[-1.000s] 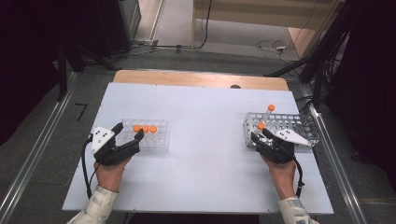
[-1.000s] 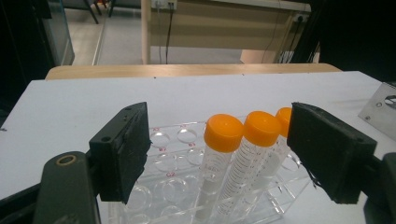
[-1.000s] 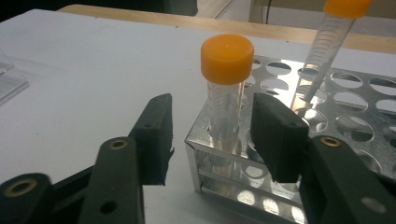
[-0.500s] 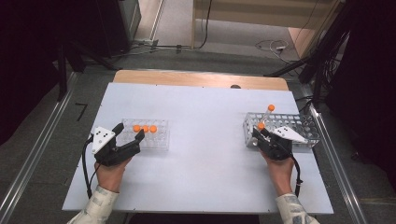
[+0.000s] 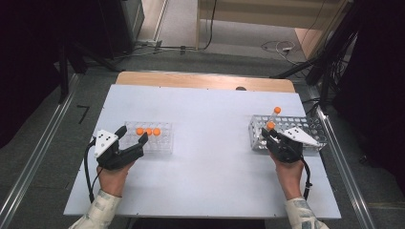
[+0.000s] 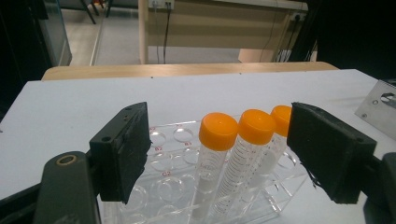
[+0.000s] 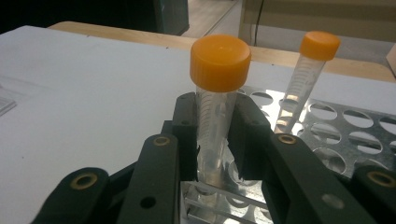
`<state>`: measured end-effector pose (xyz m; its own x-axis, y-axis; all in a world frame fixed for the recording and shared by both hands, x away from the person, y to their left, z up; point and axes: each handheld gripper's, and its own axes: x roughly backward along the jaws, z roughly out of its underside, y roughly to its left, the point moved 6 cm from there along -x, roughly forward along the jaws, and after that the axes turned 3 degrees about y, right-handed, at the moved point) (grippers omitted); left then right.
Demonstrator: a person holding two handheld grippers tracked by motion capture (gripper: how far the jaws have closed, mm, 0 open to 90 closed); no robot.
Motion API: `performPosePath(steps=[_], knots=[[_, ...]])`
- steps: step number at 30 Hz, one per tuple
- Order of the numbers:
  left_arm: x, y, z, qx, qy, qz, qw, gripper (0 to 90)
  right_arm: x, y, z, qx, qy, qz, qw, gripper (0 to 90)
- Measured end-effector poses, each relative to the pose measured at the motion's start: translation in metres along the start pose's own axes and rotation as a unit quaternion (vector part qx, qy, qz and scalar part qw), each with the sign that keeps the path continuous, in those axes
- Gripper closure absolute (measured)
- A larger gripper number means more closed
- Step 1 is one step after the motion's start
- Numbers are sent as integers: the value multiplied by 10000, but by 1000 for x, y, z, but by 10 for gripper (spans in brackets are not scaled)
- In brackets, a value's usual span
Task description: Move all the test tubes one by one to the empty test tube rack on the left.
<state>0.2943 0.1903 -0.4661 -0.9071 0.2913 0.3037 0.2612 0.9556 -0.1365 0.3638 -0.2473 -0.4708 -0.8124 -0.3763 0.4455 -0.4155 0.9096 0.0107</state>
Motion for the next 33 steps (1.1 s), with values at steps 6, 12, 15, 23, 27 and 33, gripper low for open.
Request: performPosePath(steps=[6,12,15,23,27,33], knots=[[1,0,0,-9,-2,-6,10000,214,11,0,-10,16,-196,23,9998,711],[2,-2,-2,-58,-34,-5,10000,215,24,0,-20,46,-399,19,9992,712],[3,-4,-3,-94,-64,23,9999,215,32,1,-24,42,-505,-34,9987,713],[6,-18,-5,-218,-93,193,9995,215,39,25,-24,254,-480,-358,9979,712],[6,-27,-5,-286,-79,335,9990,215,34,41,-19,327,-377,-593,9970,713],[4,-43,-1,-414,-5,588,9974,215,22,70,-9,566,-145,-907,9942,712]])
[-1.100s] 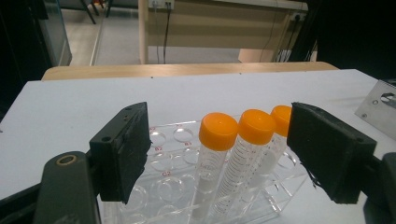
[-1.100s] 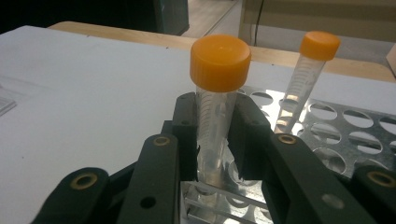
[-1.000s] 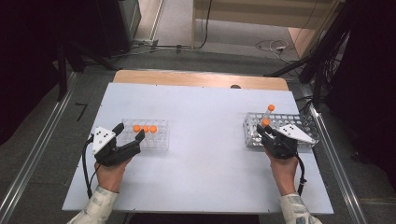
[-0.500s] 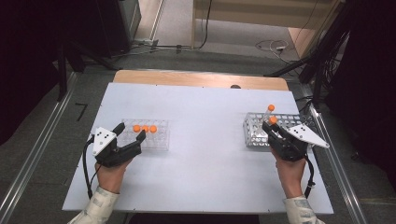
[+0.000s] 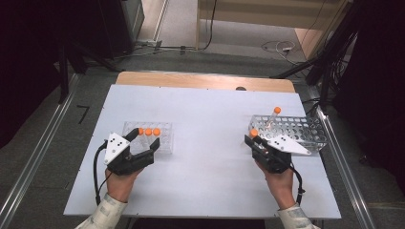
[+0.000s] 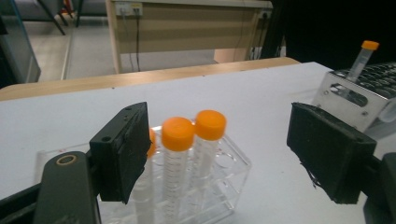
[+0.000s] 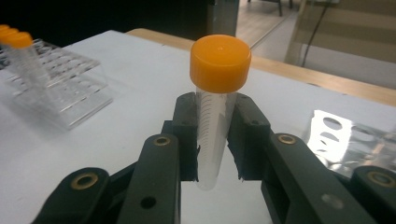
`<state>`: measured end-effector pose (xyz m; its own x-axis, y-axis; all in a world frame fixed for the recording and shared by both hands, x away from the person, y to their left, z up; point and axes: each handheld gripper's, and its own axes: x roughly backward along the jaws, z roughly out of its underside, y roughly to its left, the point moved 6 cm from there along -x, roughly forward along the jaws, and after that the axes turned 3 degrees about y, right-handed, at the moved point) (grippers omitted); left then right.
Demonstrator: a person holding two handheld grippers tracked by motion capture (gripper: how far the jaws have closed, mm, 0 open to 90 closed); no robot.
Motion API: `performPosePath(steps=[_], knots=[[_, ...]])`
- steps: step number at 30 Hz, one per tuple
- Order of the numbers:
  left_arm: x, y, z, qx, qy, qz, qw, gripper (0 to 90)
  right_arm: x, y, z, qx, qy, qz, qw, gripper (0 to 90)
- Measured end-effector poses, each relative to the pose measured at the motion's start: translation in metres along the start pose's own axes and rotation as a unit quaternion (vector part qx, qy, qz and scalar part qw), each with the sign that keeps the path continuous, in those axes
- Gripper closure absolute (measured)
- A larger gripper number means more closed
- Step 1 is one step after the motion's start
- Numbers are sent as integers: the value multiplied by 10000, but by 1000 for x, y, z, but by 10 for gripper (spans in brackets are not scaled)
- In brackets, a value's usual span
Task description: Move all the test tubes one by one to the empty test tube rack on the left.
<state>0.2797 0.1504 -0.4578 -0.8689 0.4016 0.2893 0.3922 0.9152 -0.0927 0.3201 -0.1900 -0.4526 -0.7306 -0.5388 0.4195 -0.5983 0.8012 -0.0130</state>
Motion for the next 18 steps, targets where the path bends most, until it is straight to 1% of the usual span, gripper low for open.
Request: performPosePath(steps=[3,8,12,15,17,18], knots=[[-3,-10,3,-111,85,137,9998,216,-9,15,5,104,133,-210,9996,712],[-7,-31,8,-270,196,468,9983,216,-20,38,12,256,310,-483,9980,713],[-10,-50,10,-373,261,782,9959,216,-26,53,17,314,413,-711,9961,713],[-12,-64,13,-500,299,935,9939,216,-30,66,19,359,472,-888,9943,712],[-13,-71,14,-539,341,1066,9923,216,-32,75,19,402,482,-996,9930,713],[-13,-75,14,-544,339,1115,9917,216,-33,79,19,464,470,-1050,9923,712]])
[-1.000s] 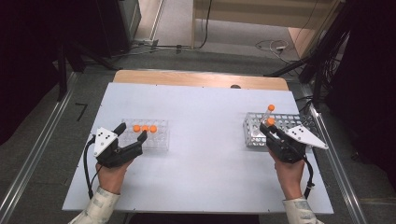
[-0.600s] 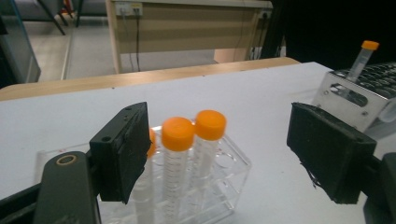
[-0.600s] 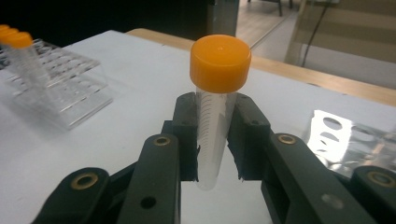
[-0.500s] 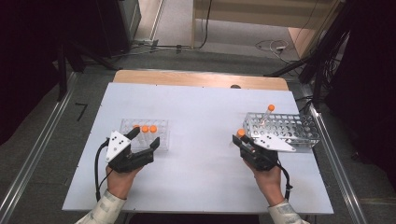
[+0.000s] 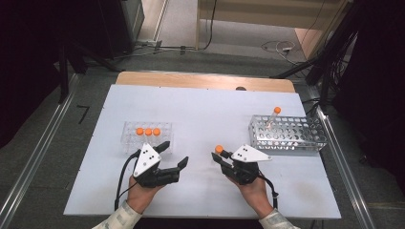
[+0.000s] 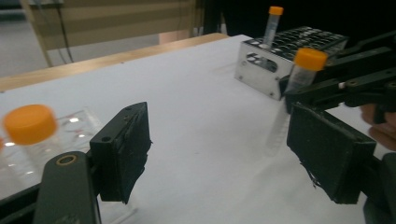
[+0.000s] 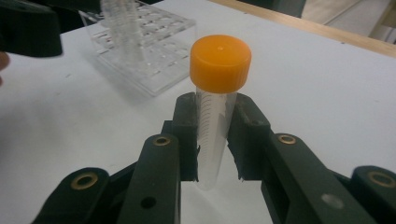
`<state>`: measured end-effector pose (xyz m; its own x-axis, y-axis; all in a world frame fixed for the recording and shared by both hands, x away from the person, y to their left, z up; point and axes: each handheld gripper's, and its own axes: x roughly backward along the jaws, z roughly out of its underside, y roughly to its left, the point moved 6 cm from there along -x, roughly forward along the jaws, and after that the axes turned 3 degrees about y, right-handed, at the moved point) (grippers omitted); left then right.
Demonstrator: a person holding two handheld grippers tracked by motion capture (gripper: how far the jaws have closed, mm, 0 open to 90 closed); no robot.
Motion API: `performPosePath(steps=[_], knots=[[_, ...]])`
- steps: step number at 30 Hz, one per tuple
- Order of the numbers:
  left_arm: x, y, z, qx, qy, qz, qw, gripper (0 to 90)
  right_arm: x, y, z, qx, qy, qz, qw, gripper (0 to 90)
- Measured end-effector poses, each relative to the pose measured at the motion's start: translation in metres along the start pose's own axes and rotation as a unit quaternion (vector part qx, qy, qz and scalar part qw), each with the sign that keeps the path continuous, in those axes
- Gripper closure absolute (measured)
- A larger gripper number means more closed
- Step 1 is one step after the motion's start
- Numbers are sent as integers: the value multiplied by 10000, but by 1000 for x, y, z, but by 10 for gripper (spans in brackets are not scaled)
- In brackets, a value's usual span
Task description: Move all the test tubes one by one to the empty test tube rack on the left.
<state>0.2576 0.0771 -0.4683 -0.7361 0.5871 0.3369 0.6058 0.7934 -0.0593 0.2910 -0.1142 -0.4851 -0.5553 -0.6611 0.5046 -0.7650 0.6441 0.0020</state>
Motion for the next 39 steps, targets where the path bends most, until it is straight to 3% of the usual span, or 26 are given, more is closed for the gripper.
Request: performPosePath(steps=[8,16,23,39], knots=[[-6,-19,-5,-96,-63,414,9991,318,-11,24,-2,82,97,-392,9992,713],[-11,-36,-9,-300,-80,824,9961,484,-15,38,-5,205,124,-561,9981,712],[-15,-38,-7,-343,-16,784,9963,627,-15,46,-5,306,129,-646,9974,713],[-18,-37,-5,-370,48,729,9966,696,-15,48,-4,322,167,-677,9970,711]])
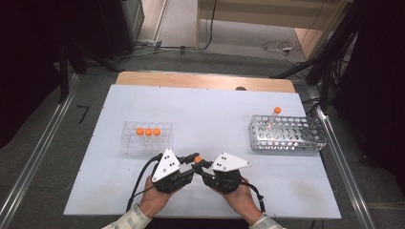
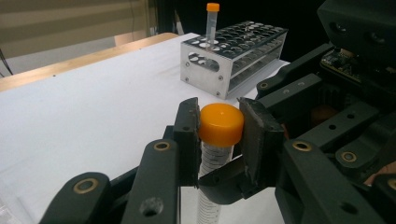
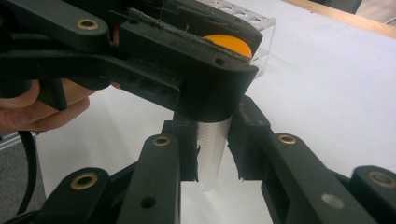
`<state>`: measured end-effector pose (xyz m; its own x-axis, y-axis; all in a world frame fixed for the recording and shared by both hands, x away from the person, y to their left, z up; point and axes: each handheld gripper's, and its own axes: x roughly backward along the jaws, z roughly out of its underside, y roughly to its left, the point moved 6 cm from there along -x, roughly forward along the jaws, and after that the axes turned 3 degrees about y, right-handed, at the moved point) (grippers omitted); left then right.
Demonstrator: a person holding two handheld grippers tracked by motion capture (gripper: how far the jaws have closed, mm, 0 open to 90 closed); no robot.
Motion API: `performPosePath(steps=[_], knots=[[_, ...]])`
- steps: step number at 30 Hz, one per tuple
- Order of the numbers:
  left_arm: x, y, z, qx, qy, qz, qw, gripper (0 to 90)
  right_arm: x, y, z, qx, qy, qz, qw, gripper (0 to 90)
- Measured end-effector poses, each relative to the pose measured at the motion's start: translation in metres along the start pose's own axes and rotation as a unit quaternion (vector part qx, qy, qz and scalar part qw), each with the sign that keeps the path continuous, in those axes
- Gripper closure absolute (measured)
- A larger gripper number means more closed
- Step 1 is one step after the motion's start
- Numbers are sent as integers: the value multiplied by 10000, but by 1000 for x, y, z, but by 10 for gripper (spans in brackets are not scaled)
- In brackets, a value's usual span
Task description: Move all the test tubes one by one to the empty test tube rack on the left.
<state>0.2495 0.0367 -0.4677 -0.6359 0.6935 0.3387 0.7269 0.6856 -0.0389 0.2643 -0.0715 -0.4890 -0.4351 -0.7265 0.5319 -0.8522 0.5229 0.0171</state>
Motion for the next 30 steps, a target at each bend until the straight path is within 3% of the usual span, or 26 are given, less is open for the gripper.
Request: performPosePath(steps=[3,10,17,23,30], knots=[[0,0,0,22,-13,13,10000,700,0,0,0,11,-14,-23,10000,687],[4,4,-2,89,-73,-57,9999,701,-1,-1,1,-30,62,-150,9999,501],[18,20,-6,266,-181,-250,9992,701,4,-11,5,-184,185,-34,9997,305],[35,41,-8,459,-237,-550,9971,701,16,-31,13,-400,222,169,9988,269],[58,66,-14,710,-333,-876,9931,701,36,-56,20,-627,132,466,9969,269]])
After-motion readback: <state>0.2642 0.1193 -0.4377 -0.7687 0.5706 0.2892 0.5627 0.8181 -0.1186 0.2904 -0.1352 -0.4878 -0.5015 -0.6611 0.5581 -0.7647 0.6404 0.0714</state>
